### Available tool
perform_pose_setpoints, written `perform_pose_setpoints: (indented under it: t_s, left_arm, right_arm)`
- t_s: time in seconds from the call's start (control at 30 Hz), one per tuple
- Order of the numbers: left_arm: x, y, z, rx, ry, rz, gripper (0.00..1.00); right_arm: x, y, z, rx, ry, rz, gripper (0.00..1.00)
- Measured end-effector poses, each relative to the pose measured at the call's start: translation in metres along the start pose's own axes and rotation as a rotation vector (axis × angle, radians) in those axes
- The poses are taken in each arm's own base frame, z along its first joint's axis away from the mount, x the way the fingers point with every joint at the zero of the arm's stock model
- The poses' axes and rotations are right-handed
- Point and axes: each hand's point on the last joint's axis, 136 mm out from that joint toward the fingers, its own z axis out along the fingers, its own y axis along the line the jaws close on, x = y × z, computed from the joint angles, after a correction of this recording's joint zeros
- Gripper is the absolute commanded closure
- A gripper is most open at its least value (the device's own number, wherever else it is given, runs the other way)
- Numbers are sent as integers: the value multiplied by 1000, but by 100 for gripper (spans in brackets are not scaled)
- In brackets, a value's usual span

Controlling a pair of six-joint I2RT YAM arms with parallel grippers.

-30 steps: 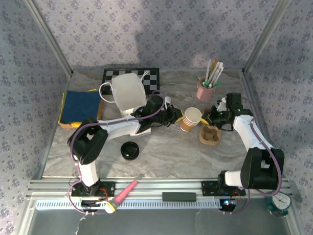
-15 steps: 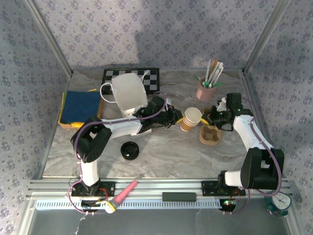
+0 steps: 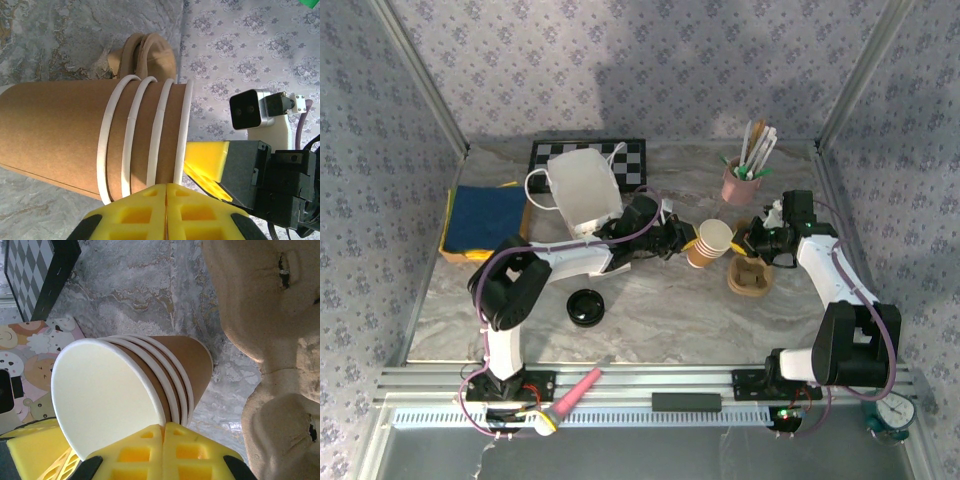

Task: Pack the takeout coffee

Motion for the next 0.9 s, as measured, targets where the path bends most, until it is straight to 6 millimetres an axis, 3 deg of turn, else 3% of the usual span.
perform_pose_setpoints:
  t_s: [0.23,0.5,0.63,0.7,0.9]
  left_arm:
    - [0,1,1,-2,0,-5,89]
    - [-1,5,3,-6,1,-20,79]
    - [-1,8,5,-12,2,-24,80]
    - [-1,8,5,-11,3,-25,89]
    - [-2,7,5,-6,-3,-24,87]
  right_arm:
    - [0,0,0,0,0,0,100]
    - [0,0,0,5,0,-1,100]
    - [1,0,1,6,1,-2,100]
    - [1,0,1,7,1,-3,100]
    - [1,-1,1,10,0,-3,100]
